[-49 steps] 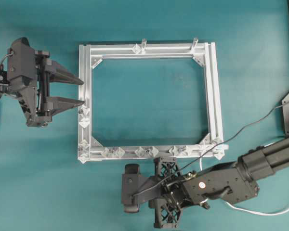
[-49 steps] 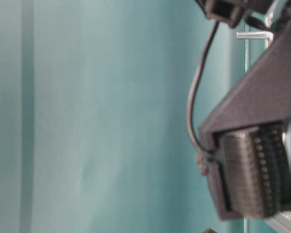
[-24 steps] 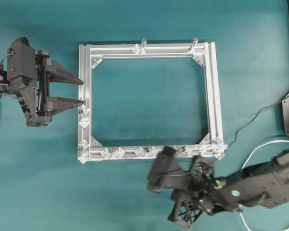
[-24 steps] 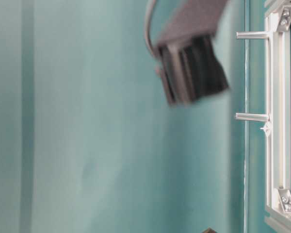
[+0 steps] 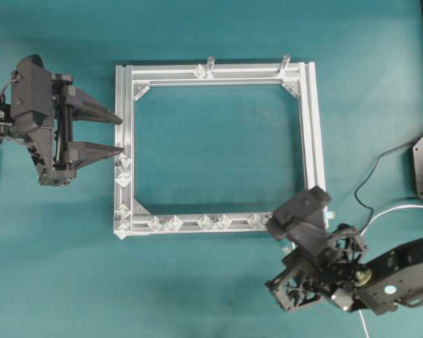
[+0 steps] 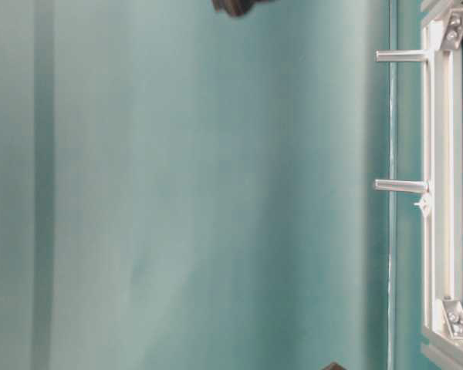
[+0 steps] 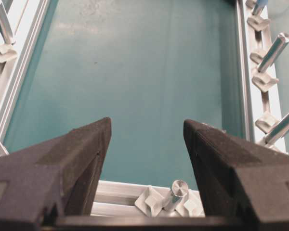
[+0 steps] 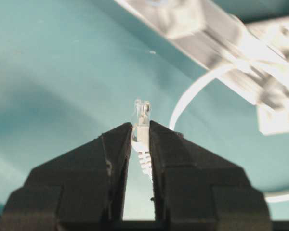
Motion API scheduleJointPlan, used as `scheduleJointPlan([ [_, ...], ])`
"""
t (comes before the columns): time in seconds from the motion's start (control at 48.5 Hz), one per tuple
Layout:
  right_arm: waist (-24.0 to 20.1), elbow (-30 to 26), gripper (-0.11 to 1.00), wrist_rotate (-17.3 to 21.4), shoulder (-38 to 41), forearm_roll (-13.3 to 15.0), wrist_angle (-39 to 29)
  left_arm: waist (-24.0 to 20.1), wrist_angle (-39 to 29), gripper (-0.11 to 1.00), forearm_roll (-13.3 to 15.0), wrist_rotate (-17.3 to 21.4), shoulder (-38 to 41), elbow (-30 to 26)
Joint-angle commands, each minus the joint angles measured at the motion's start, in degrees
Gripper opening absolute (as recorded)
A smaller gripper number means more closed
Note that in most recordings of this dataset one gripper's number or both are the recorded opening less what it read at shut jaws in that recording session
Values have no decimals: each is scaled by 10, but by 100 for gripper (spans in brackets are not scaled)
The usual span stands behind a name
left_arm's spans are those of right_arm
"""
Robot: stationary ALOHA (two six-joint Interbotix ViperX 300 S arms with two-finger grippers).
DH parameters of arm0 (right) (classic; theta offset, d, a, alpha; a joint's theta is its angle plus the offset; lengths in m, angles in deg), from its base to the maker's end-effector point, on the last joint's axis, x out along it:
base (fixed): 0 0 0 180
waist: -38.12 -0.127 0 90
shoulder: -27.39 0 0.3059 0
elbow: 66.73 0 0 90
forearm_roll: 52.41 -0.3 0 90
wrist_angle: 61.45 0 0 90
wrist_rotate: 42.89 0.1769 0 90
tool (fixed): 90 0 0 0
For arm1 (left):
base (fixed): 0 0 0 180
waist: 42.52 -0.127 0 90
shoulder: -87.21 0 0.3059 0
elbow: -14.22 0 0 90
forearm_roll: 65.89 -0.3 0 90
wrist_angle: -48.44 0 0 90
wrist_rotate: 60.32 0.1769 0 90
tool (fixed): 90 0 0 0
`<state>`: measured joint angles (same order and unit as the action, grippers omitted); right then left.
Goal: Move the cable alternately left and right between 8 closely spaced pins so it hooks onto each one.
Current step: 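Close the right gripper on the white cable's clear plug, then lift the plug with the right gripper and carry it up the frame's right side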
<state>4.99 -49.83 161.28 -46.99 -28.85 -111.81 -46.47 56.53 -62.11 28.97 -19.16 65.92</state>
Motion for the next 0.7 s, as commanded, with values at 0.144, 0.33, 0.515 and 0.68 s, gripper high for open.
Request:
scheduleJointPlan([
  [0.144,4,0,14,76,-37,4,-36,2,3,63,-2,-6,-2,-16],
  [0.33,20,6,14,102,-54,3,-48,2,3,63,-1,-5,-3,-17],
  [0.515,41,9,14,104,-58,4,-41,2,3,63,-1,-6,-3,-18],
  [0.68,59,10,14,105,-59,4,-32,2,3,63,-1,-6,-3,-17],
])
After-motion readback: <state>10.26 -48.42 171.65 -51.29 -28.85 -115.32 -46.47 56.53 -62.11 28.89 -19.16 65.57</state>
